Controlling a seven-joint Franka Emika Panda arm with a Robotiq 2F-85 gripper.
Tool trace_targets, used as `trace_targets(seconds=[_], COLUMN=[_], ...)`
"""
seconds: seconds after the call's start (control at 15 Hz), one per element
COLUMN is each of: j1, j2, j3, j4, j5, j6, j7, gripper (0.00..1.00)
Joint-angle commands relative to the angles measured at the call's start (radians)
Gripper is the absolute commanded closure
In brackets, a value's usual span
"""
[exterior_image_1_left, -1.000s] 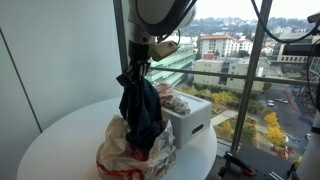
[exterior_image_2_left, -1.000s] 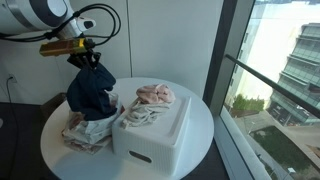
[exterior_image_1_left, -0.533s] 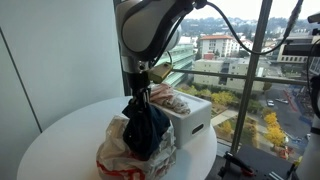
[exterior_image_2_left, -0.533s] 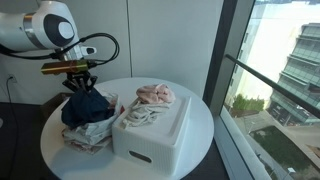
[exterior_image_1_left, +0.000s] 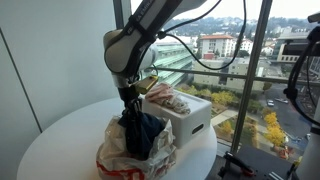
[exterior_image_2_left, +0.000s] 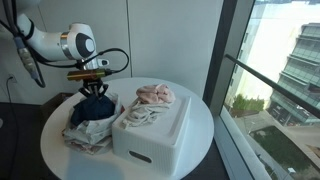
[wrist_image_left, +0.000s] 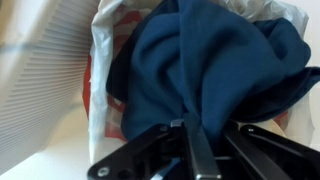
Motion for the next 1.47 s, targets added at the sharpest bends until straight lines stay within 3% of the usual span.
trace_targets(seconds=[0.0, 0.4, 0.53, 0.6, 0.73, 1.0, 1.27, 1.4], j1=[-0.003, -0.048, -0.061, -0.057, -0.060, -0.047, -0.014, -0.030], j2=[0.126, 0.330, 0.335, 0.297, 0.210, 0.013, -0.186, -0.281], j3=[-0.003, -0.012, -0.007, -0.007, 0.014, 0.040, 0.007, -0.017], j4=[0.074, 0.101, 0.114, 0.102, 0.062, 0.008, -0.014, -0.016], j5=[0.033, 0.113, 0.125, 0.128, 0.161, 0.232, 0.165, 0.130], j6=[0.041, 0.199, 0.191, 0.167, 0.121, -0.044, -0.133, -0.145], j7=[-0.021, -0.033, -0.043, -0.030, -0.033, 0.004, 0.123, 0.184], gripper=[0.98, 0.98, 0.95, 0.66, 0.60, 0.29, 0.01, 0.00])
